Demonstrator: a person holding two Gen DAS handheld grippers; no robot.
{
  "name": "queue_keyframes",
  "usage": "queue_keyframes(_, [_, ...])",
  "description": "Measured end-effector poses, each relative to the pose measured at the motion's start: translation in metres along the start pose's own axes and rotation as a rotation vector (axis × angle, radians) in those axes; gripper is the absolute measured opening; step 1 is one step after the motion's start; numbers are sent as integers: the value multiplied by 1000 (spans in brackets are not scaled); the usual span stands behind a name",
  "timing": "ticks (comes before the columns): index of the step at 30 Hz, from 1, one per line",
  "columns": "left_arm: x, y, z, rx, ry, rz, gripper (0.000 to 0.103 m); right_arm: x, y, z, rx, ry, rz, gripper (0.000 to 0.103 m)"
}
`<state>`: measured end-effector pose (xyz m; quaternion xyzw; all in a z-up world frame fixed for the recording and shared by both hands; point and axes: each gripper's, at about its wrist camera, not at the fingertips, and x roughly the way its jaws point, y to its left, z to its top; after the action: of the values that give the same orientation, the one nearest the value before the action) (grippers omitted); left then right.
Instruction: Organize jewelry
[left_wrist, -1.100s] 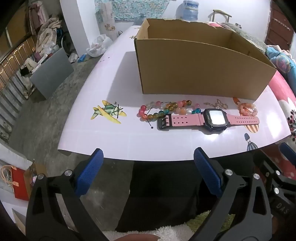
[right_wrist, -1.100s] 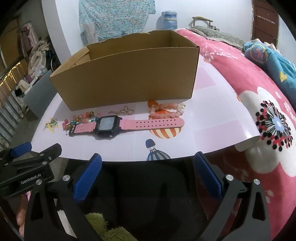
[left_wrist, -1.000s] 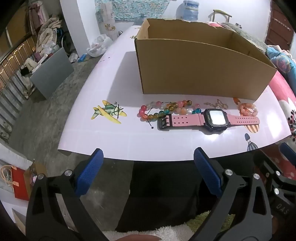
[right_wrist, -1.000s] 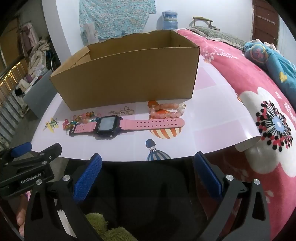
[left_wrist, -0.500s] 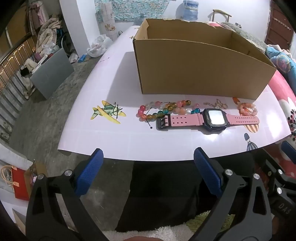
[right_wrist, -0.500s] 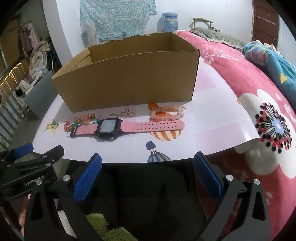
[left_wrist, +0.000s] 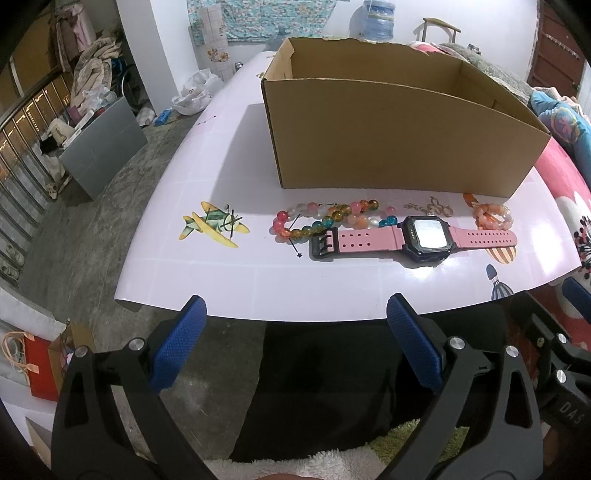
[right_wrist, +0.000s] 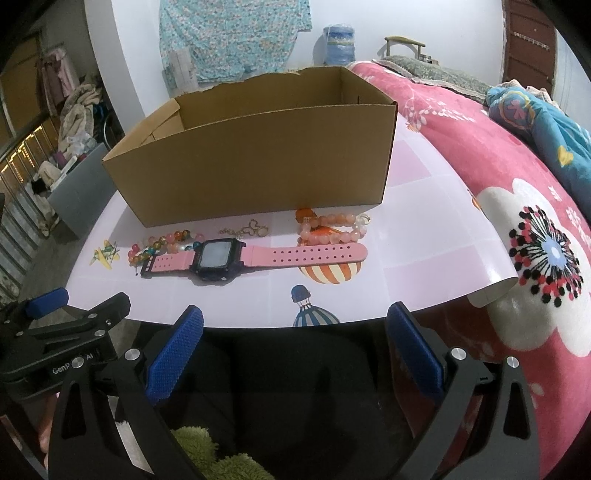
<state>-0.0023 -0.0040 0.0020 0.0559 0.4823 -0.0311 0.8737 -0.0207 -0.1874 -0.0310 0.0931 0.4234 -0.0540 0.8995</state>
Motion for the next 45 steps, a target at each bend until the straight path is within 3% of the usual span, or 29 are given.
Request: queue_keyframes(45, [-4, 1, 3, 4, -10, 8, 95, -3, 1, 2, 3, -9, 3, 97])
